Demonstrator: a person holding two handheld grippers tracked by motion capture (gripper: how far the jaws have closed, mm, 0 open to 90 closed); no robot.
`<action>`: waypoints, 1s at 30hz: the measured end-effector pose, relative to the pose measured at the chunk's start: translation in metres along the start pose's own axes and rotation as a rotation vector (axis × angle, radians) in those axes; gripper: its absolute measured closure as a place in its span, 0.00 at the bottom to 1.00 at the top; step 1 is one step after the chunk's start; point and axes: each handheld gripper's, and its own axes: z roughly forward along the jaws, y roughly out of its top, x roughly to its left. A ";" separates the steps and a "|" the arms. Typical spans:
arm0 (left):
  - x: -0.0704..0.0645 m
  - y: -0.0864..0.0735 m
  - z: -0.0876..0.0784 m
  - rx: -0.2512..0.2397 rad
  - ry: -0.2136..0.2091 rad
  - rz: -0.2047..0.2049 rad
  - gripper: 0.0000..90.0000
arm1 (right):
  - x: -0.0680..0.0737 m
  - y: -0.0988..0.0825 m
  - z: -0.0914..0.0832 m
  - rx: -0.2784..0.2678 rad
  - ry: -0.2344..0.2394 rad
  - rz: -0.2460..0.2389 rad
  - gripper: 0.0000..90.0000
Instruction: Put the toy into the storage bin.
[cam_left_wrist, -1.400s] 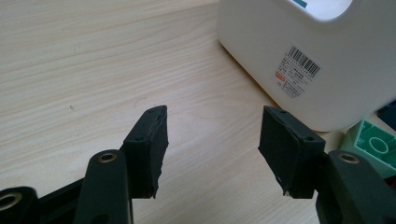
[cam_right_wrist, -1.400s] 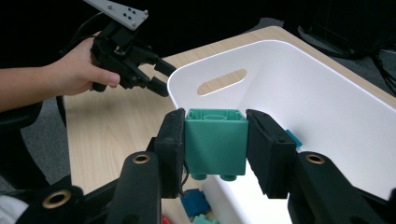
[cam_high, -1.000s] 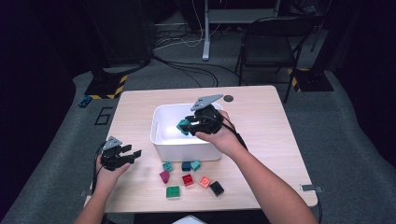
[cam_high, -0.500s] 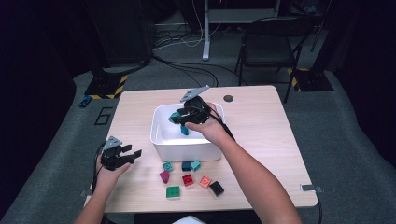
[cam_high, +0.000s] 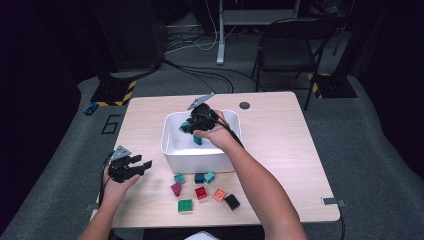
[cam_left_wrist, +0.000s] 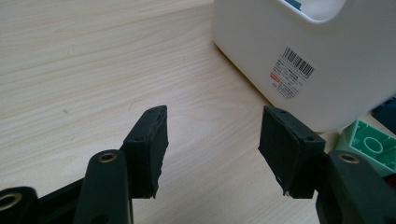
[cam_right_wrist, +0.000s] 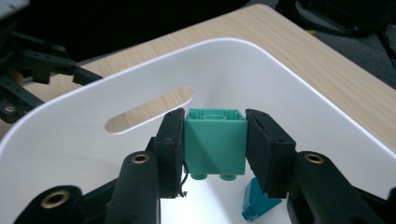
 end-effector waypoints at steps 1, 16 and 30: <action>0.000 0.000 0.000 -0.001 0.001 0.000 0.46 | -0.002 -0.001 0.005 0.019 0.000 0.003 0.65; 0.000 0.000 0.000 0.000 0.003 0.002 0.46 | -0.002 -0.004 0.019 0.115 0.023 0.008 0.63; 0.001 -0.001 -0.001 -0.005 0.011 -0.003 0.46 | 0.013 0.010 -0.026 -0.009 0.033 -0.005 0.61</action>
